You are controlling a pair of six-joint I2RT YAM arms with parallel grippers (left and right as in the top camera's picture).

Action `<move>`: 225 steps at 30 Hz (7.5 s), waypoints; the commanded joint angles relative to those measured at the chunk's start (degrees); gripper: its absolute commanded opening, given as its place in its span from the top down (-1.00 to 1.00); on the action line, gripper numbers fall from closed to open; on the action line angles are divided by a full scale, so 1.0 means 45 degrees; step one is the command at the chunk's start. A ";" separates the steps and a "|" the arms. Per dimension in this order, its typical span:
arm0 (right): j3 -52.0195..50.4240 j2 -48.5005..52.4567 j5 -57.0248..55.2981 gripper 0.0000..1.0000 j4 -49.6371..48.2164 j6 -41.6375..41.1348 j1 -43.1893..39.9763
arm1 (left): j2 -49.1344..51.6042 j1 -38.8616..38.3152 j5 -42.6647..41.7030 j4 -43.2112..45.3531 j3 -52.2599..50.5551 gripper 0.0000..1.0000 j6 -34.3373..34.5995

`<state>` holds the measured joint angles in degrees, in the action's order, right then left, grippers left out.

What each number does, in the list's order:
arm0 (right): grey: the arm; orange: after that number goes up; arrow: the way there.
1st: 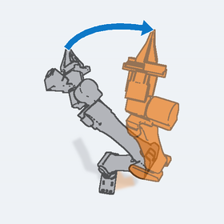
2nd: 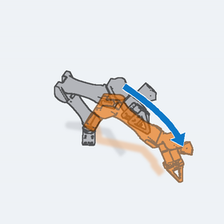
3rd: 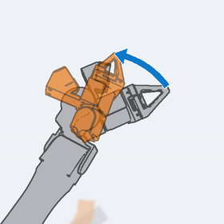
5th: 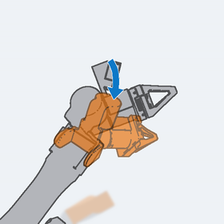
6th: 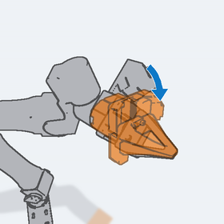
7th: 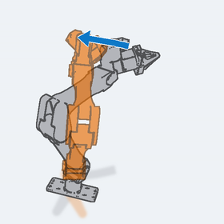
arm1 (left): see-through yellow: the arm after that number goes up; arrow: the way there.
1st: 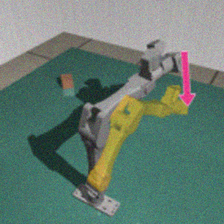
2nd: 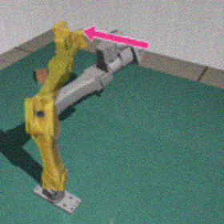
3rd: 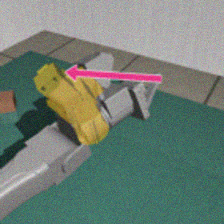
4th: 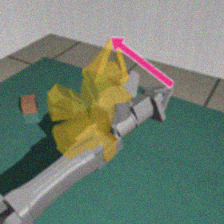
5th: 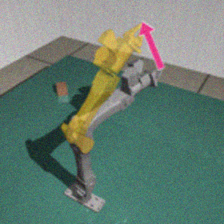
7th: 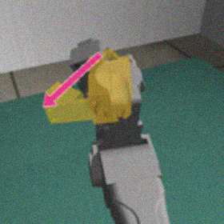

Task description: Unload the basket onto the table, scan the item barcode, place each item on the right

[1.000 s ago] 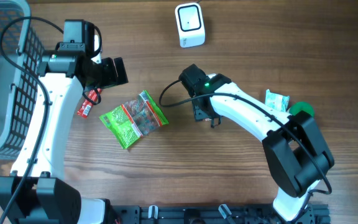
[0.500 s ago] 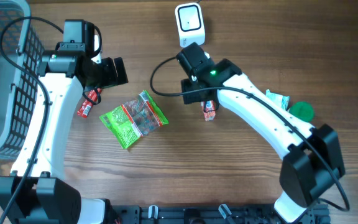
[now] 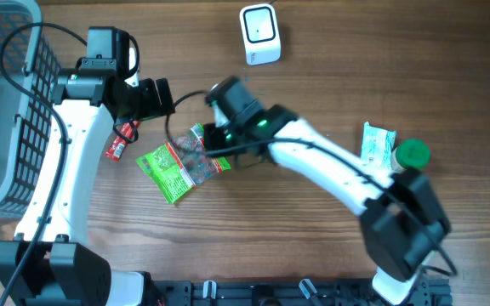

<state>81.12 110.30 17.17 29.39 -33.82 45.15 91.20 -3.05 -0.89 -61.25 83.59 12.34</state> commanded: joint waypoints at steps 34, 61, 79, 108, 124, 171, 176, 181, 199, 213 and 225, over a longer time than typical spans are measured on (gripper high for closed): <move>0.0860 0.0942 0.1506 0.86 0.2205 0.0801 -0.2278 | 0.0010 -0.0010 0.0073 0.0029 0.0000 -1.00 0.0034; -0.1787 0.0933 -0.2045 0.91 0.2361 -0.4167 0.0597 | 0.0010 -0.0010 0.0073 0.0029 0.0000 -1.00 0.0034; 0.0175 -0.1112 -0.1637 0.66 0.5537 0.1846 -0.3133 | 0.0010 -0.0010 0.0073 0.0029 0.0000 -1.00 0.0029; -0.1273 -0.0743 -0.1705 0.67 0.3682 0.1384 -0.3317 | 0.0010 -0.0010 0.0073 0.0029 0.0000 -1.00 0.0029; -0.1273 0.0233 -0.3303 0.91 0.3424 0.0738 -0.3254 | 0.0010 -0.0010 0.0073 0.0029 0.0000 -1.00 0.0034; -0.1273 0.0233 -0.4697 0.36 0.3959 0.3147 -0.3740 | 0.0010 -0.0010 0.0073 0.0029 0.0000 -1.00 0.0034; -0.1273 0.0233 -0.5518 0.31 0.4002 0.3143 -0.3517 | 0.0010 -0.0010 0.0073 0.0029 0.0000 -1.00 0.0034; -0.1273 0.0233 -0.5513 0.31 0.4007 0.2701 -0.3487 | 0.0010 -0.0010 0.0073 0.0029 0.0000 -1.00 0.0034; -0.1787 0.0233 -0.5829 0.38 0.3716 0.2856 -0.3487 | 0.0010 -0.0010 0.0073 0.0029 0.0000 -1.00 0.0029; -0.3031 0.0238 -0.5663 0.37 0.2346 0.2851 -0.3502 | 0.0010 -0.0010 0.0073 0.0029 0.0000 -1.00 0.0029; -0.3036 0.0238 -0.5858 0.20 0.2297 0.3823 -0.3497 | 0.0010 -0.0010 0.0073 0.0029 0.0000 -1.00 0.0029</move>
<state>69.60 109.80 -8.43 39.75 -18.31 29.65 91.20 -3.05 -0.10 -61.25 83.59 12.34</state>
